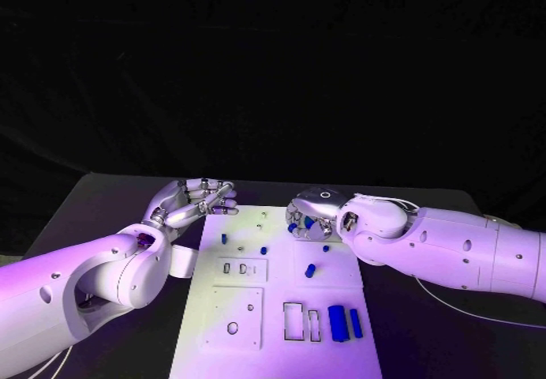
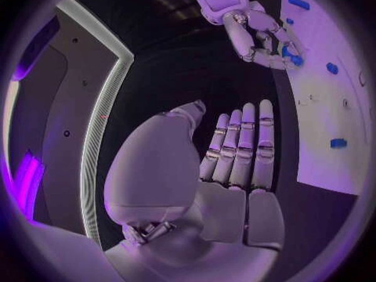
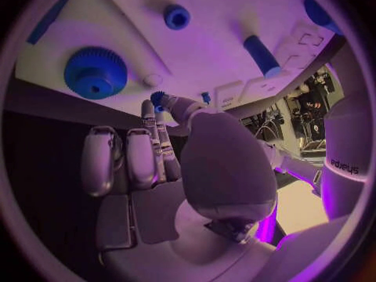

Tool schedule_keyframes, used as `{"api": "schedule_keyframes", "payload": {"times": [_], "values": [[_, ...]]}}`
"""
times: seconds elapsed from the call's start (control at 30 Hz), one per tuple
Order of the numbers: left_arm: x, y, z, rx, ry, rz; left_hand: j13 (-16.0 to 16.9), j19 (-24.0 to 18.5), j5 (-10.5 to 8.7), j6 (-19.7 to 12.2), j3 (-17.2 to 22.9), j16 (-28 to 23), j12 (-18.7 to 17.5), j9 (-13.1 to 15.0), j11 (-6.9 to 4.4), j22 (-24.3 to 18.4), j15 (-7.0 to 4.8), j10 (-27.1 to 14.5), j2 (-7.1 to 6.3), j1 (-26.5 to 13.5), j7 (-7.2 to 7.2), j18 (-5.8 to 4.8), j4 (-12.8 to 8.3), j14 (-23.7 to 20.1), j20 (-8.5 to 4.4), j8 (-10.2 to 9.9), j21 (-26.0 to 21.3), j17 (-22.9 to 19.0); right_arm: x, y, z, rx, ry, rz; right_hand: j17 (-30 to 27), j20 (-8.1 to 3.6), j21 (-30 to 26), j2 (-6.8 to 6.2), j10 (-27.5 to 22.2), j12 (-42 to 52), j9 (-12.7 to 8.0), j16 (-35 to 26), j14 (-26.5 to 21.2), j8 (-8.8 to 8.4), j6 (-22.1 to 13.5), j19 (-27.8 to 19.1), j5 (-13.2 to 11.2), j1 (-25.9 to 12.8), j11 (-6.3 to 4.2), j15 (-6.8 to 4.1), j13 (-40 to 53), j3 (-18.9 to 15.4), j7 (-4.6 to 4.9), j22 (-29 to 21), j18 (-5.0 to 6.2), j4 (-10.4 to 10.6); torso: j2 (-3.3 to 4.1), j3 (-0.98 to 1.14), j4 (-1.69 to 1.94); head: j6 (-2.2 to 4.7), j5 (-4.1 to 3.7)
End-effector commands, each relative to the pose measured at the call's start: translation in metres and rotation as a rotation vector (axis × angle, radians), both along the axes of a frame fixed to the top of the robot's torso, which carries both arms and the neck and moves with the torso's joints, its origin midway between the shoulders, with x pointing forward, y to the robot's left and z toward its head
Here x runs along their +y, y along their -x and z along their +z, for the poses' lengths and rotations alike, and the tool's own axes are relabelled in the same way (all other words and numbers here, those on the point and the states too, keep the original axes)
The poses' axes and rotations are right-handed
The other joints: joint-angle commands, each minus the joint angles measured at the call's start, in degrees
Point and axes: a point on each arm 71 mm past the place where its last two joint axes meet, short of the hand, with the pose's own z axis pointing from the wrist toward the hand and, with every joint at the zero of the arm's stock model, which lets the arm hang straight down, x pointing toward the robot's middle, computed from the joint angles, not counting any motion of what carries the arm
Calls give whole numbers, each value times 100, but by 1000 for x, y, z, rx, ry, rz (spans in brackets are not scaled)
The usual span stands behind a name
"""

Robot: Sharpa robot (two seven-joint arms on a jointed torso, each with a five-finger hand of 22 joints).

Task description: Assemble the parts on the task board

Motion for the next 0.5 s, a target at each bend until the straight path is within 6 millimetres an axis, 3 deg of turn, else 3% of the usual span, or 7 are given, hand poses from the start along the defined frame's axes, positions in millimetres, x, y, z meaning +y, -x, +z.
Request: {"api": "schedule_keyframes", "payload": {"times": [0.03,0.17,0.33,0.5], "values": [[-2,0,1,6,14,-17,-8,56,-14,-32,-1,20,-20,4,26,5,7,-41,12,-48,70,74,14,45,1,-28,28,12,4,0,10,-67,-52,-17,19,6,37,39,24,-2,9,30,198,27,45,41,35,0,-12,-40,4,54,13,28,-111,3,-1,-6,14,34,7],[-3,0,0,12,17,-16,-10,52,-14,-55,2,15,-47,1,35,1,13,-63,20,-55,78,71,9,30,3,-41,26,21,9,-2,16,-102,-80,-28,34,7,51,45,25,0,35,55,201,43,53,42,16,5,-13,-39,-2,96,10,48,-113,-11,7,2,26,53,16],[-3,0,0,14,19,-16,-10,50,-13,-57,2,14,-50,1,35,0,15,-65,21,-56,78,70,8,27,3,-42,25,21,17,-8,19,-130,-101,-42,67,9,87,41,26,1,59,89,205,53,53,63,-17,-2,-12,-38,-8,129,9,103,-122,-21,19,-16,46,56,18],[-5,0,0,15,21,-20,-10,50,-13,-57,2,14,-50,1,35,0,15,-65,21,-56,78,70,8,27,3,-42,25,21,27,-14,20,-144,-109,-46,76,10,92,40,27,1,66,99,207,56,53,65,-22,-3,-13,-38,-9,138,9,110,-123,-24,30,-15,59,66,27]]}}
